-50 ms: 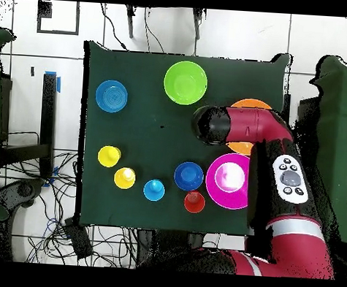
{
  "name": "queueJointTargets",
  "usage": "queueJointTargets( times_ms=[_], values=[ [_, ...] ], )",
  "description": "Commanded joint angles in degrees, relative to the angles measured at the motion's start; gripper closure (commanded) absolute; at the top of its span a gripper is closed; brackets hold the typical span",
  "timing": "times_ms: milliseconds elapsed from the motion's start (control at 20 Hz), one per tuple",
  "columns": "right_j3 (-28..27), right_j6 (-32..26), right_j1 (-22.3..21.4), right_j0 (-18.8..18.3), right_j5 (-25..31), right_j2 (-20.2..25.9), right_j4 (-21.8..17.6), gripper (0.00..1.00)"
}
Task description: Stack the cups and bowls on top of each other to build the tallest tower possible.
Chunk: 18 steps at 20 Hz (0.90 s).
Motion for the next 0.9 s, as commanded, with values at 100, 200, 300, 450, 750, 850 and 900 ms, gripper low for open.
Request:
queueJointTargets(
  times_ms=[100,200,300,450,750,850,900],
  values=[
    [2.45,3.84,5.51,0.00,-2.10,1.70,0.98,0.00],
    [2.74,3.35,5.53,-0.30,-2.27,1.99,1.43,0.00],
    [2.89,2.98,5.60,-0.44,-2.16,2.21,1.83,0.00],
    [3.06,2.28,4.60,-0.52,-0.67,2.02,2.27,0.00],
    [3.72,1.20,2.51,-0.39,0.93,1.56,2.52,0.00],
    [3.60,1.13,2.68,-0.36,0.79,1.56,2.56,0.00],
    [3.62,1.17,2.68,-0.31,0.74,1.50,2.60,0.00]
  ],
)
